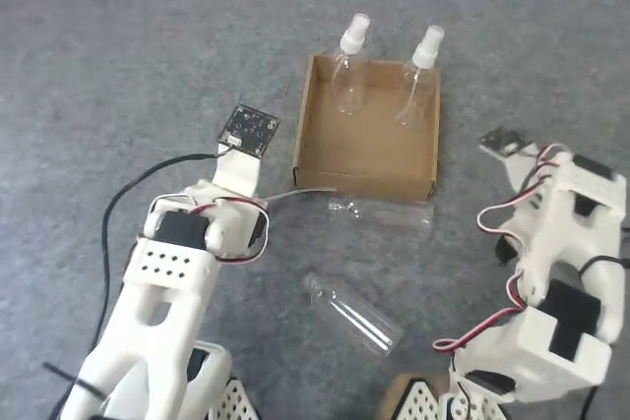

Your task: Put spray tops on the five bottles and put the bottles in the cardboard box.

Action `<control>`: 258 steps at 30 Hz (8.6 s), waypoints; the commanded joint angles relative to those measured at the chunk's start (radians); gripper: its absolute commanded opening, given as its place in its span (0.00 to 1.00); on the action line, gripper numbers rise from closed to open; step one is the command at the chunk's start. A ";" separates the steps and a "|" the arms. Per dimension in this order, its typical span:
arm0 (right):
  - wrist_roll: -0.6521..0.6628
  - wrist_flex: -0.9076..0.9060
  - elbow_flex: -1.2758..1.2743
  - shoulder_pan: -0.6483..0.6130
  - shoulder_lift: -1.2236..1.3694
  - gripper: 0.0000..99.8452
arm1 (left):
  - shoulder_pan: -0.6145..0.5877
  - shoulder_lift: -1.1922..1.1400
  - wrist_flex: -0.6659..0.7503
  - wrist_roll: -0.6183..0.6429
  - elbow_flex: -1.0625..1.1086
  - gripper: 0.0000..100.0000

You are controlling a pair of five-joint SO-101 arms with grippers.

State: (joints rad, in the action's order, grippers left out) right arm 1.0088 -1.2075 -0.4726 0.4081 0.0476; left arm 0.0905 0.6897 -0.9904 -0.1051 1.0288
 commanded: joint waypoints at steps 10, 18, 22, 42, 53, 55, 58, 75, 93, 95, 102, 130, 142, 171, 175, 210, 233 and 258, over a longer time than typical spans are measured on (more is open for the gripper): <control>-0.341 -0.271 0.236 -0.277 -0.549 0.01 | -0.005 0.041 -0.091 0.052 -0.308 0.01; -0.548 -0.341 0.219 -0.708 -0.730 0.01 | -0.005 0.052 -0.166 0.110 -0.479 0.01; -0.586 -0.325 0.218 -0.805 -0.730 0.01 | -0.005 0.176 -0.170 0.140 -0.479 0.01; -0.098 -0.056 0.224 0.137 -0.252 0.01 | -0.080 0.377 -0.006 0.138 -0.074 0.01; -0.126 0.077 0.259 0.148 -0.015 0.07 | -0.080 0.379 0.018 0.137 0.005 0.01; -0.141 0.027 0.307 0.199 -0.039 0.10 | -0.080 0.379 0.018 0.137 0.005 0.01; -0.097 -0.137 0.391 0.318 -0.104 0.15 | -0.080 0.379 0.018 0.137 0.005 0.01; 0.620 -0.346 0.311 0.757 -0.208 0.22 | -0.077 0.379 0.020 0.112 0.025 0.01; 0.494 -0.335 0.103 0.588 -0.216 0.09 | -0.072 0.377 0.038 0.114 0.027 0.01; 0.328 -0.335 0.104 0.446 -0.216 0.00 | -0.075 0.377 0.038 0.114 0.027 0.01; -0.157 -0.186 0.100 0.067 -0.321 0.01 | -0.080 0.373 0.038 0.112 0.030 0.01; -0.526 0.081 -0.944 -0.137 -1.725 0.01 | -0.081 0.381 0.144 0.115 0.119 0.01; -0.525 0.111 -1.137 -0.139 -1.859 0.01 | -0.081 0.381 0.247 0.117 0.202 0.01; -0.526 0.160 -1.211 -0.133 -1.848 0.01 | -0.123 0.379 0.252 0.114 0.205 0.01; -0.526 0.160 -1.211 -0.133 -1.848 0.01 | -0.118 0.379 0.252 0.115 0.205 0.01; -0.526 0.160 -1.211 -0.133 -1.848 0.01 | -0.121 0.381 0.252 0.117 0.200 0.01; -0.526 0.160 -1.211 -0.133 -1.848 0.01 | -0.123 0.381 0.327 0.117 0.248 0.01; -0.528 -0.013 -0.984 -0.122 -1.850 0.01 | -0.117 0.381 0.350 0.115 0.265 0.01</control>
State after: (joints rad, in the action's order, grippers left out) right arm 0.4918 -1.1554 -1.6464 0.2608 -1.8013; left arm -0.0261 1.0395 -0.6651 0.0130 1.2988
